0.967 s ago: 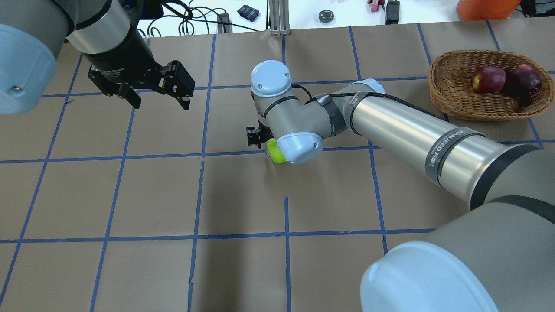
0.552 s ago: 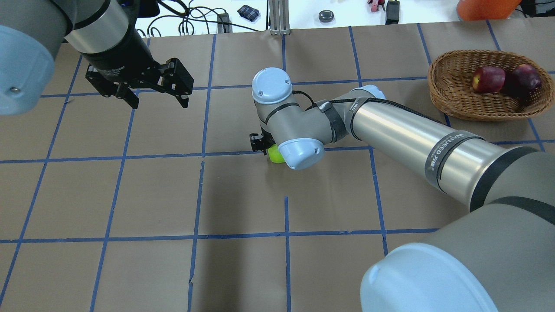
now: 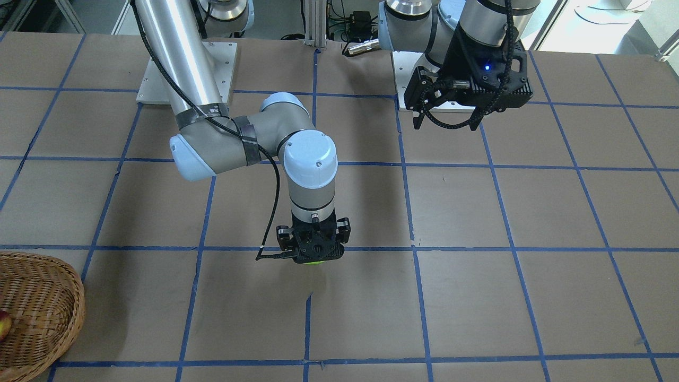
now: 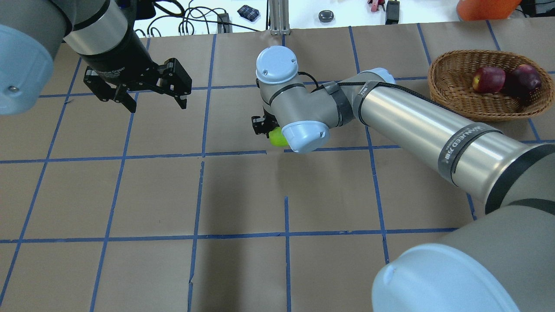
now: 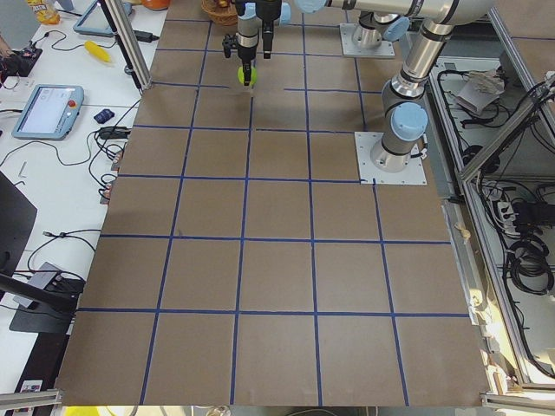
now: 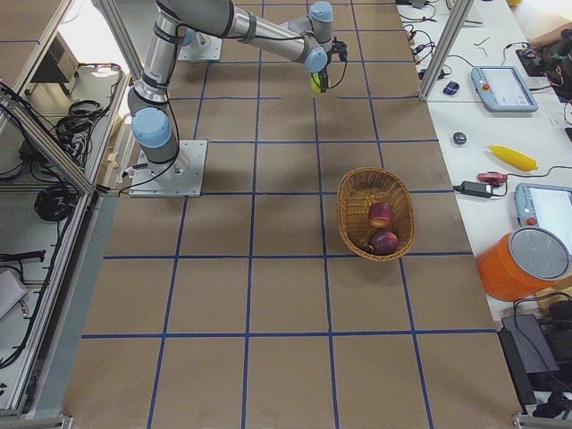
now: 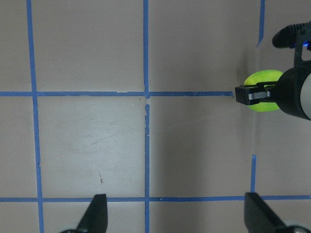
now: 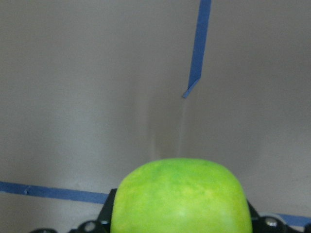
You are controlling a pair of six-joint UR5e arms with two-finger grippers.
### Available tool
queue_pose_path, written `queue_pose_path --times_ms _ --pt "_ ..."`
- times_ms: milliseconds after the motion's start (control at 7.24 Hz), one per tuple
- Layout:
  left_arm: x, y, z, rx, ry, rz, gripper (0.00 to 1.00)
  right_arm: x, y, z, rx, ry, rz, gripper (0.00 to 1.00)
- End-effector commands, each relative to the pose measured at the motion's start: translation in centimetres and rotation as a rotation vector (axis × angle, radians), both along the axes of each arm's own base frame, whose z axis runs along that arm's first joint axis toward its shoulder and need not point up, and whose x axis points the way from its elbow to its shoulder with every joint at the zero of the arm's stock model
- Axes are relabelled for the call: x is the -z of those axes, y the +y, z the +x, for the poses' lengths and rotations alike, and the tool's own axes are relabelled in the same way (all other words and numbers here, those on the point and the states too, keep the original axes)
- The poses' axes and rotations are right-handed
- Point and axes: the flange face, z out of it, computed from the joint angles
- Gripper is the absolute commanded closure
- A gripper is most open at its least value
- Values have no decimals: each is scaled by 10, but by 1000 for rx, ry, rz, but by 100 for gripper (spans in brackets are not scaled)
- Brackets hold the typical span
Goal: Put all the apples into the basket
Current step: 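Lift and carry the green apple over the basket with the right gripper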
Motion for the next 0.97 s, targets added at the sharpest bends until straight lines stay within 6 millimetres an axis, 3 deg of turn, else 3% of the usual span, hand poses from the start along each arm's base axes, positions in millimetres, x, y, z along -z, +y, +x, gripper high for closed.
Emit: queue_pose_path --times_ms 0,138,414,552,691,829 --pt "0 0 0 -2 0 0 0 -82 -58 -106 157 32 -4 100" --pt "0 0 0 -2 0 1 0 -95 -83 -179 171 83 -3 100" --pt "0 0 0 -2 0 0 0 -90 -109 -319 185 132 14 100" --pt "0 0 0 -2 0 0 0 -78 -113 -381 177 137 39 100" --pt "0 0 0 -2 0 0 0 -66 -116 -426 165 139 62 100" --pt "1 -1 0 -2 0 0 0 -62 -116 -444 173 138 69 100"
